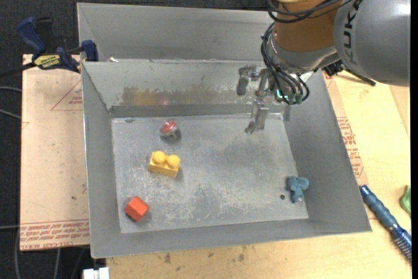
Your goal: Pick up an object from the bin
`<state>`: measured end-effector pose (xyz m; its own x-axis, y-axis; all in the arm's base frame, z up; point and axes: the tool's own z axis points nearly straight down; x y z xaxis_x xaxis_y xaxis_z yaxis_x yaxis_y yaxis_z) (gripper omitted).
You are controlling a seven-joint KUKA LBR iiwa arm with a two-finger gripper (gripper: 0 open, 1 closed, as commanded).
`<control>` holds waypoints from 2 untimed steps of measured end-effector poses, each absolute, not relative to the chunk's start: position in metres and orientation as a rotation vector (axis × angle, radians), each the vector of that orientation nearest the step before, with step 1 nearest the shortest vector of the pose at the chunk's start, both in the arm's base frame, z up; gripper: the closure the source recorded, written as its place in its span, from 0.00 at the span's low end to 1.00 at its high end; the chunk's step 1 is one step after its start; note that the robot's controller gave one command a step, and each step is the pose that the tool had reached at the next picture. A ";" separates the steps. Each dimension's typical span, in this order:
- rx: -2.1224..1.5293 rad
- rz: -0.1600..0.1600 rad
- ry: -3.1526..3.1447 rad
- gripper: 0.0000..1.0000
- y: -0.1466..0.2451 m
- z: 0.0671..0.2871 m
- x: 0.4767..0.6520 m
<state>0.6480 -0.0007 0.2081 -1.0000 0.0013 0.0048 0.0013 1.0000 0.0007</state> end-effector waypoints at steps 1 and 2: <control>-0.420 -0.004 -3.115 0.00 0.033 0.227 0.615; -0.247 -0.002 -3.130 0.00 0.050 0.208 0.575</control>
Offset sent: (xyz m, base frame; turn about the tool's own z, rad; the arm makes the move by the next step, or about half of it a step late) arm -0.0334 0.0318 0.0186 0.2700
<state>0.5747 0.0499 0.2076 -0.9877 0.1566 0.0018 0.1566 0.9877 0.0008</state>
